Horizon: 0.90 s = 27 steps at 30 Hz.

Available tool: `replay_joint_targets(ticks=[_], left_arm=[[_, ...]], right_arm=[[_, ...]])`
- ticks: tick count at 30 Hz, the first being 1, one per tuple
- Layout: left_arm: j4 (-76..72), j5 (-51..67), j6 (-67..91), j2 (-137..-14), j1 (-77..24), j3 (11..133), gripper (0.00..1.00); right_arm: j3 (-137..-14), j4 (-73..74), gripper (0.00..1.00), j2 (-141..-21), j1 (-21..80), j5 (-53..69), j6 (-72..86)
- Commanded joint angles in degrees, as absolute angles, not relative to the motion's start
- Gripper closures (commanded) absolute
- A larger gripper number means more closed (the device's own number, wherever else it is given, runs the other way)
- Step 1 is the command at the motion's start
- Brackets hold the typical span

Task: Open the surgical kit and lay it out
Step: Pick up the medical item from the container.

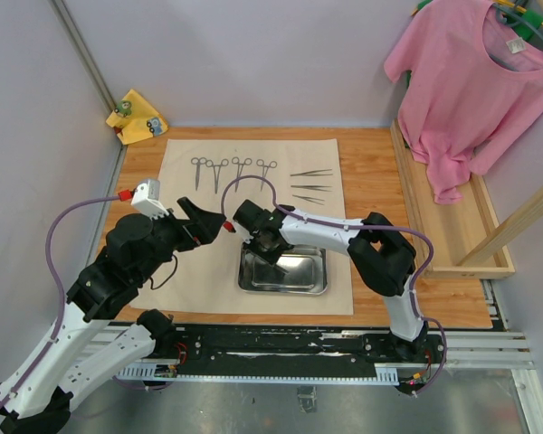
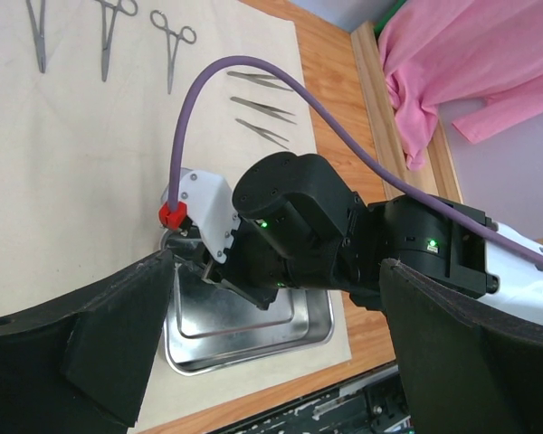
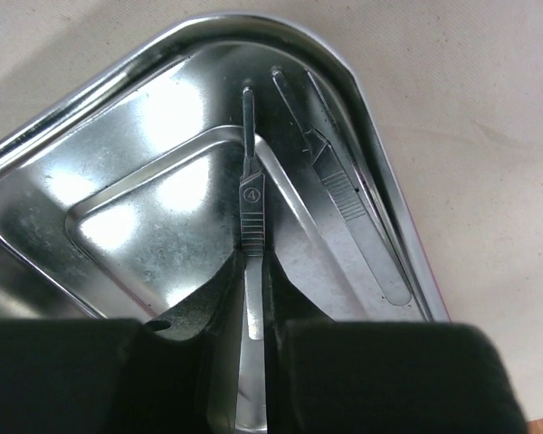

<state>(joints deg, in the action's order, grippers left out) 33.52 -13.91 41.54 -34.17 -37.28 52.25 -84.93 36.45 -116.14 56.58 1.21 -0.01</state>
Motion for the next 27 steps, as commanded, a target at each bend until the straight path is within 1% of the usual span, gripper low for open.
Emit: replay_joint_targets(ticks=[1,7,21,27], left_arm=[[33.0,-15.1,40.6,-33.3,-37.5,53.0,0.01],[33.0,-14.9,40.7,-33.3,-37.5,52.7,0.01],[32.8,-14.9,40.8,-33.3,-37.5,52.6,0.01],[32.6,-14.8,40.9,-33.4,-37.5,52.6,0.01]], right_arm=[[-82.6,36.8,0.93,-116.6,56.8,-1.3,-0.9],[-82.9,37.3,0.94,-115.6,56.9,-0.6,-1.1],[-83.8,39.2,0.95,-113.8,57.6,-1.1,-1.4],[-84.8,40.2,0.95,-110.8,57.6,-0.9,-1.6]])
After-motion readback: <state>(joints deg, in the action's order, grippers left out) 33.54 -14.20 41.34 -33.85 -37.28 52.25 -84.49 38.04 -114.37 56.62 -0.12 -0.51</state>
